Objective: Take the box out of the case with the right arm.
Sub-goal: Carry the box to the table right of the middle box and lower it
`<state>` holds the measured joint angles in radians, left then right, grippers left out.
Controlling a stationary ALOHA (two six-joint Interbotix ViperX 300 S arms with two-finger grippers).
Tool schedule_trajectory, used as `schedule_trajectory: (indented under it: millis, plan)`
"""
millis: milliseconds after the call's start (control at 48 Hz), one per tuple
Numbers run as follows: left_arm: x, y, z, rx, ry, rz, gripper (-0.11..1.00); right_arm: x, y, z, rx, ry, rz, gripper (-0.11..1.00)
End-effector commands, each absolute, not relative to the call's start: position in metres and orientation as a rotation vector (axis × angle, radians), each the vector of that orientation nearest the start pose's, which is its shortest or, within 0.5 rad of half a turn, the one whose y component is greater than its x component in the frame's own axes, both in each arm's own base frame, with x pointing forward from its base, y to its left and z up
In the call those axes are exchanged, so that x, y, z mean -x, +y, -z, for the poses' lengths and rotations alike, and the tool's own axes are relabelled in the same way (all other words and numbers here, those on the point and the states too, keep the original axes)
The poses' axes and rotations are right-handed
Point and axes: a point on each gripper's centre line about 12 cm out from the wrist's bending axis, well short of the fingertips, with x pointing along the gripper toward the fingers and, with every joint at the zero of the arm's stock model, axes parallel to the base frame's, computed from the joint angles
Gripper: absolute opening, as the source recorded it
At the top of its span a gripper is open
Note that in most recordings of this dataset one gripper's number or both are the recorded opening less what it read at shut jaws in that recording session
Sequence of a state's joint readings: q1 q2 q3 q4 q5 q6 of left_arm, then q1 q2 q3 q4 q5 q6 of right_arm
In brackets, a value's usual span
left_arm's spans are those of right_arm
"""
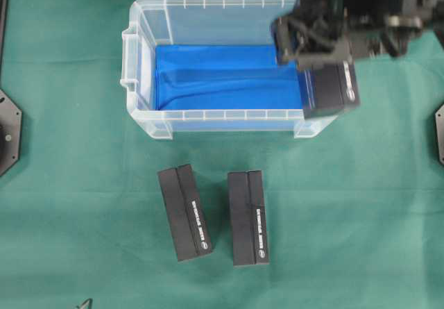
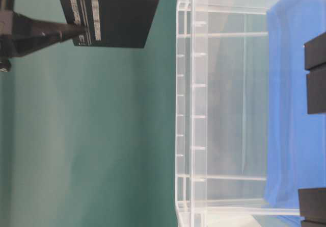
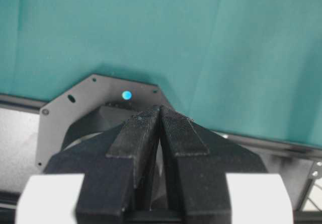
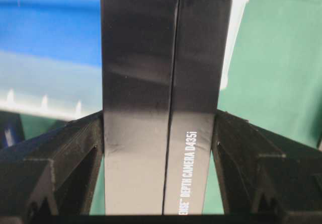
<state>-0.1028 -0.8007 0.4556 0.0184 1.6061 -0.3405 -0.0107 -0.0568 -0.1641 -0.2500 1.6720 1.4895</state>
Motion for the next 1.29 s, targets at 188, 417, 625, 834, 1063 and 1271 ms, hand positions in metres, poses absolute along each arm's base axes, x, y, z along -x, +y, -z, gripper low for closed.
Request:
schedule_trajectory:
  millis: [188,417,625,834,1063,1271]
  plan:
    - [-0.145,-0.013,-0.370,0.217,1.245,-0.141,0.00,-0.335,0.028,-0.402,-1.083,0.942,1.167,0.66]
    - [-0.145,-0.013,-0.370,0.218,1.245,-0.142,0.00,-0.322,0.085,-0.399,-1.104,0.978,1.156,0.66]
    - [-0.145,-0.013,-0.370,0.221,1.244,-0.144,0.00,-0.308,0.127,-0.397,-1.162,1.011,1.145,0.66]
    - [-0.147,-0.013,-0.370,0.223,1.237,-0.144,0.00,-0.306,0.134,-0.397,-1.173,1.013,1.145,0.66]
    - [-0.150,-0.013,-0.370,0.224,1.226,-0.141,0.00,-0.308,0.131,-0.395,-1.163,0.985,1.167,0.65]
    - [-0.151,-0.013,-0.369,0.224,1.228,-0.142,0.00,-0.313,0.128,-0.378,-1.139,0.991,1.212,0.66]
